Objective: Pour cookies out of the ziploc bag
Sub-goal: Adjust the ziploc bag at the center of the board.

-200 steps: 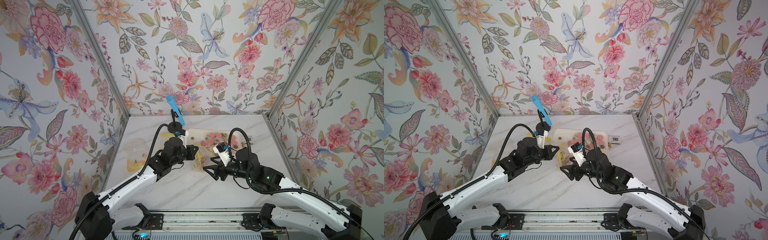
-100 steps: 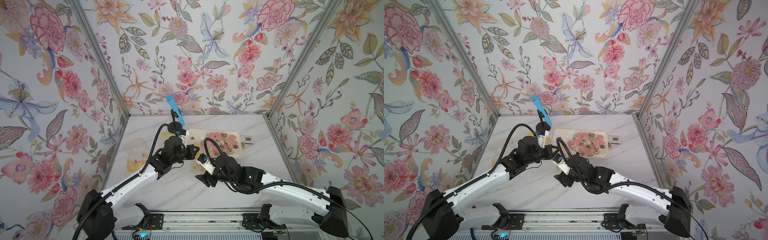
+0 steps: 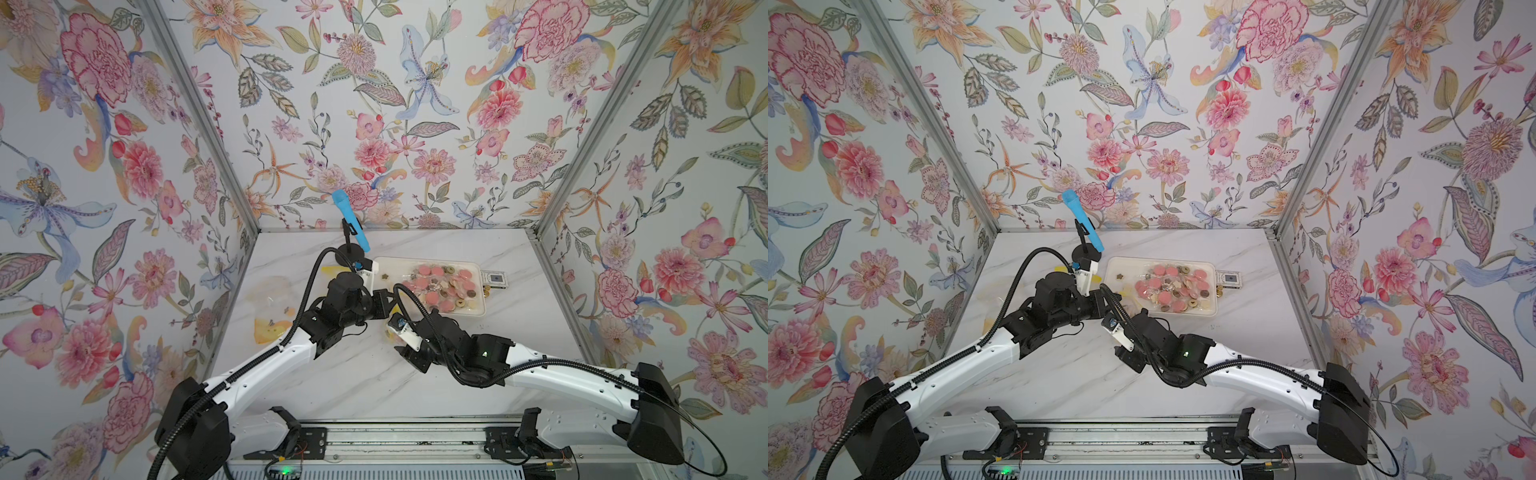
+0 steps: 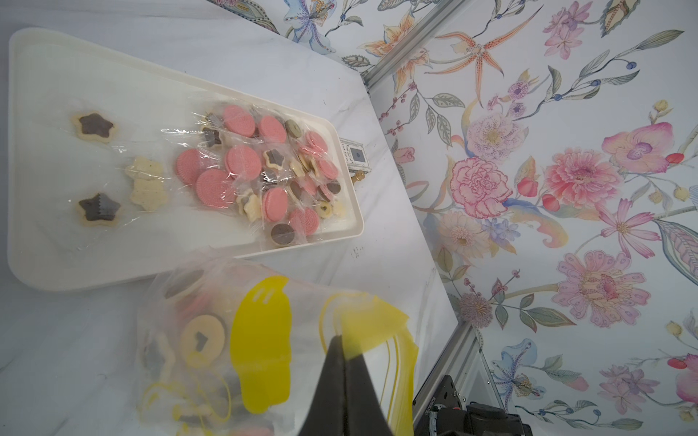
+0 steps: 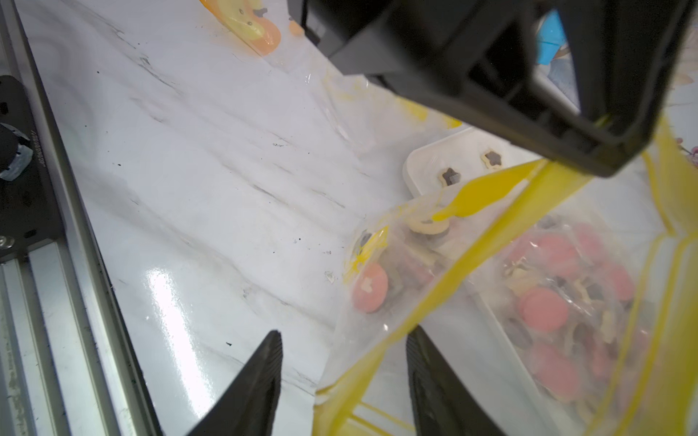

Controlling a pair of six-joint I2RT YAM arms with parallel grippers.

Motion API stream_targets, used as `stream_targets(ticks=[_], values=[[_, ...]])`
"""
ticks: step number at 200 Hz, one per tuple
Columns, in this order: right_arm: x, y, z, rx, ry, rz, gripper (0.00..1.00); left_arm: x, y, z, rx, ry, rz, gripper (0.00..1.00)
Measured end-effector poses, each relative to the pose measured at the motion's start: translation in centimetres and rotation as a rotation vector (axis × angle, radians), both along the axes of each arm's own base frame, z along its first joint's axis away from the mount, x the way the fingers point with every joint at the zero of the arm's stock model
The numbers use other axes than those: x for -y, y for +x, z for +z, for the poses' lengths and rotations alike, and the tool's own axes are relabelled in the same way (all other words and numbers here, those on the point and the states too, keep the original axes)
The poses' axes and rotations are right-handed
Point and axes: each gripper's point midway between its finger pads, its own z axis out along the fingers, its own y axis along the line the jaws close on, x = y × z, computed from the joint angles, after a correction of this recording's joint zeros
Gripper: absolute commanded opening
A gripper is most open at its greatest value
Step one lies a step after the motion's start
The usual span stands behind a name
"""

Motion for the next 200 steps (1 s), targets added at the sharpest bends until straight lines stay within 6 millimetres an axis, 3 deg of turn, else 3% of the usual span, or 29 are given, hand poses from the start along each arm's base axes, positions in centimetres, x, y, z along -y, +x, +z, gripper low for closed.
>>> stream_targets(ticks=[87, 105, 138, 166, 200], values=[[0.2, 0.7, -0.9, 0.018, -0.022, -0.042, 0.02, 0.0, -0.1, -0.3, -0.006, -0.012, -0.01, 0.08], [0.1, 0.9, -0.8, 0.019, -0.015, -0.053, 0.0, -0.1, 0.1, -0.4, -0.005, -0.016, -0.005, 0.17], [-0.2, 1.1, -1.1, -0.001, -0.007, -0.075, 0.0, -0.8, 0.4, -0.7, -0.004, -0.019, 0.014, 0.5], [-0.9, 1.4, 0.3, -0.021, 0.046, -0.109, 0.0, -1.9, 0.5, -0.4, 0.014, -0.019, 0.034, 0.69], [-1.7, 1.9, 3.2, -0.059, 0.141, -0.168, 0.0, -3.4, 0.8, 0.1, 0.033, -0.018, 0.065, 0.79]])
